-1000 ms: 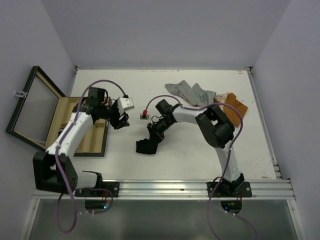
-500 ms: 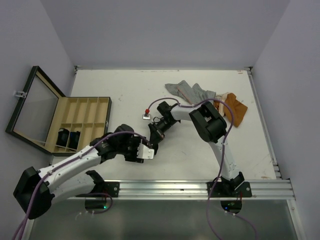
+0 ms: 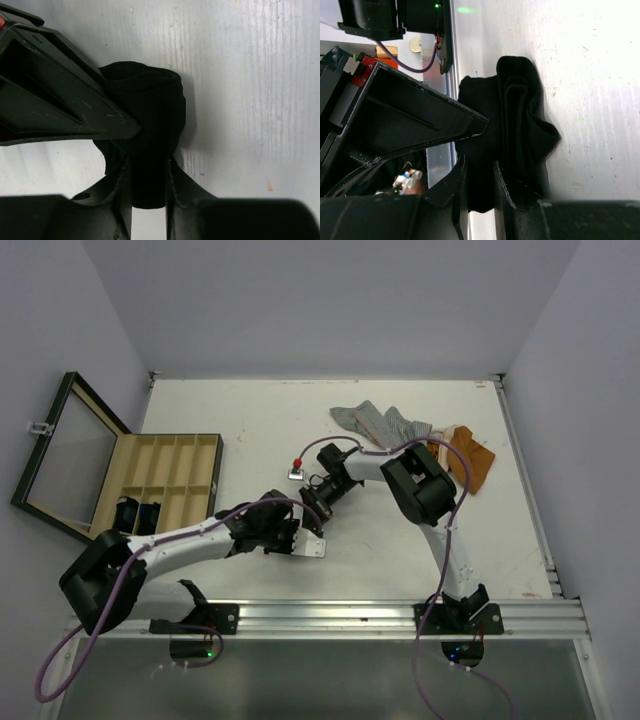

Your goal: Roll the underwear

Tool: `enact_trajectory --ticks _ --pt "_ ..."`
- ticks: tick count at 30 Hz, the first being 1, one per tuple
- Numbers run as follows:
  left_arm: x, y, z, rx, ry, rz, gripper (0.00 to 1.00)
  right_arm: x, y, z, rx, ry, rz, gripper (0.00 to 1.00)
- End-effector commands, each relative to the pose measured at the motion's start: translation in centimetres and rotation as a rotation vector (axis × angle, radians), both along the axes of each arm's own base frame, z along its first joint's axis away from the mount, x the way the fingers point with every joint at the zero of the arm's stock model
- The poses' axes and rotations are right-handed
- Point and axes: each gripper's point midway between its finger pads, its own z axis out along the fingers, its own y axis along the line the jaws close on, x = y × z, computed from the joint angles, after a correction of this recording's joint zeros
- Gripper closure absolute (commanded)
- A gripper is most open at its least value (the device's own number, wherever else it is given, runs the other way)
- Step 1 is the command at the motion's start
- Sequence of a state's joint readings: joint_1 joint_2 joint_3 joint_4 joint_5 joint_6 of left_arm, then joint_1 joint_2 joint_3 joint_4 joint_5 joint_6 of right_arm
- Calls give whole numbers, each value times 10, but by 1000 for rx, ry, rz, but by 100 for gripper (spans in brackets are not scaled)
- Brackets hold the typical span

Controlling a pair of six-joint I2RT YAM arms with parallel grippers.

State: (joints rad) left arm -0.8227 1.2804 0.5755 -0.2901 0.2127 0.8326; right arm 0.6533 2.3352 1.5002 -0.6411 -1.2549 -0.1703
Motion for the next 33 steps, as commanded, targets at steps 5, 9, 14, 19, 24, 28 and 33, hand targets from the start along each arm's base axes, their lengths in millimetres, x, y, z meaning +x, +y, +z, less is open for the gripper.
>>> enact_trajectory --ticks 5,9,14,19,24,28,33 --pt "-29 9 -32 83 202 24 100 35 -27 -44 -233 -309 -9 50" --pt "-47 15 -46 146 341 29 100 79 -36 -1 -197 -450 -103 39" --pt "-57 14 -53 154 526 53 100 106 -63 51 -133 -601 -180 40" --pt "-44 15 -53 172 702 94 100 96 -102 62 -101 -711 -205 43" --pt "-24 11 -55 212 821 128 100 70 -117 84 -12 -890 -172 48" --pt "-15 4 -57 233 911 147 100 59 -120 99 28 -983 -150 49" --pt "-3 2 -66 259 931 157 100 44 -107 93 6 -1138 -51 43"
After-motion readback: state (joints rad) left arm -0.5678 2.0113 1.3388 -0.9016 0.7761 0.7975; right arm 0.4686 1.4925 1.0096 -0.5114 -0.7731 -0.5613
